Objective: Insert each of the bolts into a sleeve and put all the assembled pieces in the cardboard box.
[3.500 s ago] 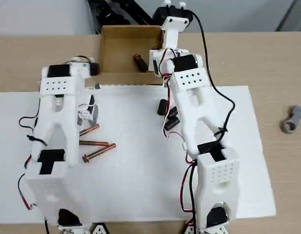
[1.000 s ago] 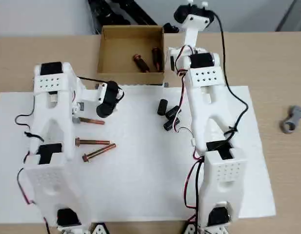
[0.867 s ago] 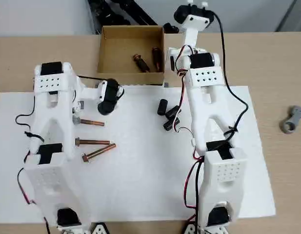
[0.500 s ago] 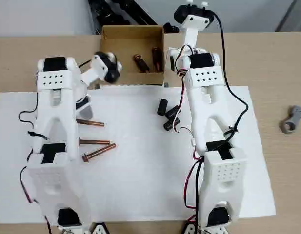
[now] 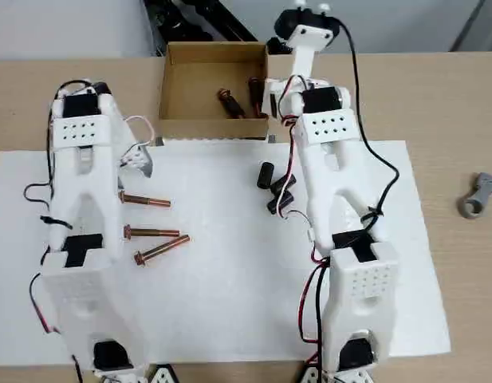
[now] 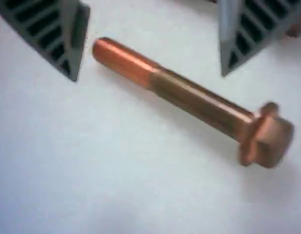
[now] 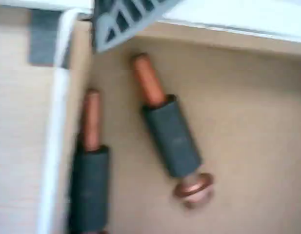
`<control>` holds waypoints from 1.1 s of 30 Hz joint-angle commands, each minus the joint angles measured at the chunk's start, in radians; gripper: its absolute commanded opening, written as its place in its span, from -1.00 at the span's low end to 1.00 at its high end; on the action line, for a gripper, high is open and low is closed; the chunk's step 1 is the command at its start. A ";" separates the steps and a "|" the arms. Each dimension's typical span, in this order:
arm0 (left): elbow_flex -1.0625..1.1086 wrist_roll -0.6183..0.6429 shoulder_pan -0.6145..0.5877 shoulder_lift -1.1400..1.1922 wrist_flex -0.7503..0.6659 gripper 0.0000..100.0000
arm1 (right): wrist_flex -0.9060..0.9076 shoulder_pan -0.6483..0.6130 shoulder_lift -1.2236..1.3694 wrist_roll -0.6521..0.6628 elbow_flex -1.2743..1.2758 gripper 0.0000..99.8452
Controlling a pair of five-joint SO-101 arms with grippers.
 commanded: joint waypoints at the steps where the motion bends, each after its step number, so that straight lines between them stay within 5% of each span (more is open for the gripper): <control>1: 0.004 0.083 0.026 0.017 0.017 -0.65 | 0.002 -0.012 -0.074 -0.011 -0.046 -0.62; 5: 0.007 0.184 -0.015 0.141 0.018 -0.65 | 0.002 -0.013 -0.074 -0.011 -0.046 -0.62; 17: 0.001 0.193 -0.068 0.285 -0.021 -0.67 | 0.002 -0.013 -0.070 -0.011 -0.046 -0.62; 21: 0.001 0.198 -0.086 0.304 -0.015 -0.97 | 0.010 -0.015 -0.076 -0.009 -0.046 -0.62; 23: -0.015 0.198 -0.081 0.302 -0.009 -0.96 | 0.054 -0.038 -0.088 -0.003 -0.057 -0.62; 28: -0.091 0.138 -0.080 0.284 0.023 -0.99 | 0.248 -0.101 -0.145 -0.017 -0.057 -0.62; 33: -0.131 -0.025 -0.061 0.224 0.023 -0.99 | 0.384 -0.124 -0.145 -0.184 -0.057 -0.62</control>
